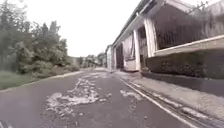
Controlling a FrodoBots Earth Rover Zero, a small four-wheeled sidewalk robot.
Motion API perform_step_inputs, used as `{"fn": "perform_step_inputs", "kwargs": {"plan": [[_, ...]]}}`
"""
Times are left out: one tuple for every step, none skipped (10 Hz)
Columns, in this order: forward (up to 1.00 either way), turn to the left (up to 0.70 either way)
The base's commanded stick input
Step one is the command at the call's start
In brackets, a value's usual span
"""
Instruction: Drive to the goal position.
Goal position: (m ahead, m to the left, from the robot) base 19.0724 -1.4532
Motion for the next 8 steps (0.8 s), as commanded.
{"fn": "perform_step_inputs", "kwargs": {"plan": [[0.7, 0.35], [0.7, 0.35], [0.7, 0.35], [0.7, 0.35], [0.7, 0.05], [0.7, 0.0], [0.7, 0.0], [0.7, 0.0]]}}
